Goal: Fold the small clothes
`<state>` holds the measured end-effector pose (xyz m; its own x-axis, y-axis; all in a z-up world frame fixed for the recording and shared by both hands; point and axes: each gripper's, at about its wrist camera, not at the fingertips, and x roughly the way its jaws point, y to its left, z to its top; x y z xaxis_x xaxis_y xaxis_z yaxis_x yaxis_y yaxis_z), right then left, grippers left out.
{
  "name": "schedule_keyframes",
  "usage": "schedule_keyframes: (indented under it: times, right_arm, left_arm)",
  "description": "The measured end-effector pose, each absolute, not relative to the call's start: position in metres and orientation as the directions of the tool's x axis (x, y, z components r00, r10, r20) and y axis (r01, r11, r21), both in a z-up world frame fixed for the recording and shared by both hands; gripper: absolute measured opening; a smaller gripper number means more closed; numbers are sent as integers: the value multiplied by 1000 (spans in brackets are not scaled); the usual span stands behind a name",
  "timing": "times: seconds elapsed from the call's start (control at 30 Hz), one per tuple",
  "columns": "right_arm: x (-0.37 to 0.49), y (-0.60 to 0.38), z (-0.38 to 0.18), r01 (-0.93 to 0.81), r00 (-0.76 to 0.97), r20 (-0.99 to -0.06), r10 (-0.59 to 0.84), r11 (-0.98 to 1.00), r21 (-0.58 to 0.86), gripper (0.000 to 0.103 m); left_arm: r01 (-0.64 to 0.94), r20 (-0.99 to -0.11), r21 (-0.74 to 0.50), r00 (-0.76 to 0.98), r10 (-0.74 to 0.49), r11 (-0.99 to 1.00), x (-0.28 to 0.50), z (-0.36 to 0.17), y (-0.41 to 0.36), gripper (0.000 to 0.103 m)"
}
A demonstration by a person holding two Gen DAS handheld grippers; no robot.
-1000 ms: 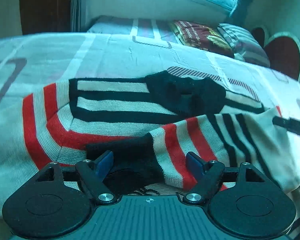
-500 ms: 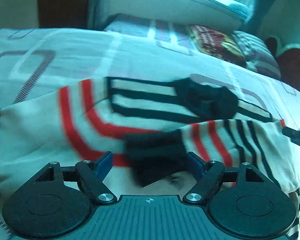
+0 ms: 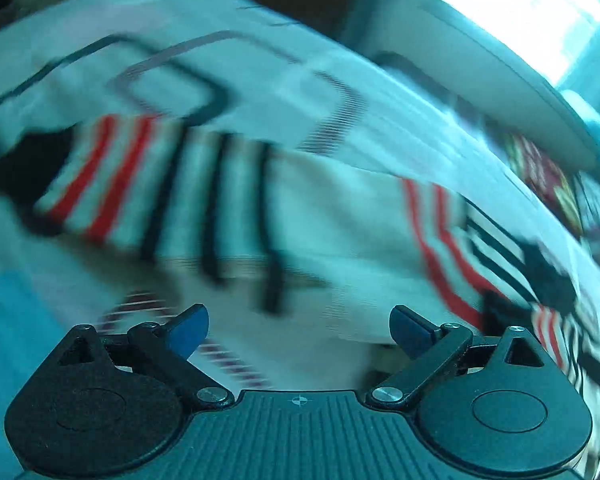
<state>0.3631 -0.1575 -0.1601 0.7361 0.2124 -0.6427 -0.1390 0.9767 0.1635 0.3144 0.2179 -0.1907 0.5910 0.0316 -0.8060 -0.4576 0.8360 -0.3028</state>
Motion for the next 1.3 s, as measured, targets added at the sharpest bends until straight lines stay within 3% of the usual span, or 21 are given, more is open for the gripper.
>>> schedule_keyframes:
  times: [0.13, 0.23, 0.33, 0.53, 0.63, 0.67, 0.83, 0.9, 1.03, 1.13, 1.3]
  right_arm:
    - [361, -136, -162, -166, 727, -646, 232, 973, 163, 65]
    - [362, -125, -164, -173, 722, -651, 235, 972, 159, 65]
    - [363, -117, -166, -169, 725, -649, 229, 973, 155, 67]
    - [365, -109, -171, -142, 734, -650, 199, 980, 140, 67]
    - [368, -107, -173, -126, 738, -651, 177, 984, 124, 67]
    - [369, -106, -174, -122, 739, -652, 169, 986, 118, 67]
    - [371, -109, -175, -87, 754, -645, 123, 992, 88, 66]
    - [378, -106, -187, -99, 708, -698, 106, 994, 50, 66]
    - [380, -115, -189, -105, 691, -708, 144, 990, 99, 66]
    - [368, -136, -171, -67, 740, -656, 152, 986, 154, 65]
    - [350, -188, -154, 1, 754, -650, 90, 990, 139, 65]
  left_arm:
    - [-538, -793, -361, 607, 52, 762, 295, -205, 259, 96]
    - [-562, -783, -397, 620, 52, 726, 294, -219, 284, 66]
    - [-564, -756, -443, 653, 48, 697, 295, -223, 306, 55]
    - [-572, -697, -528, 715, 65, 628, 306, -234, 342, 53]
    - [-611, -707, -513, 699, 107, 603, 313, -235, 348, 13]
    - [-618, -708, -516, 697, 112, 593, 314, -235, 351, 10]
    - [-535, -638, -486, 758, 138, 691, 322, -198, 333, 7]
    - [-433, -584, -467, 806, 99, 771, 335, -172, 311, 7]
    - [-190, -503, -441, 862, -66, 877, 368, -128, 240, 7]
    - [1, -477, -431, 848, -229, 902, 390, -112, 170, 7]
    - [253, -494, -412, 745, -448, 875, 407, -119, 43, 6]
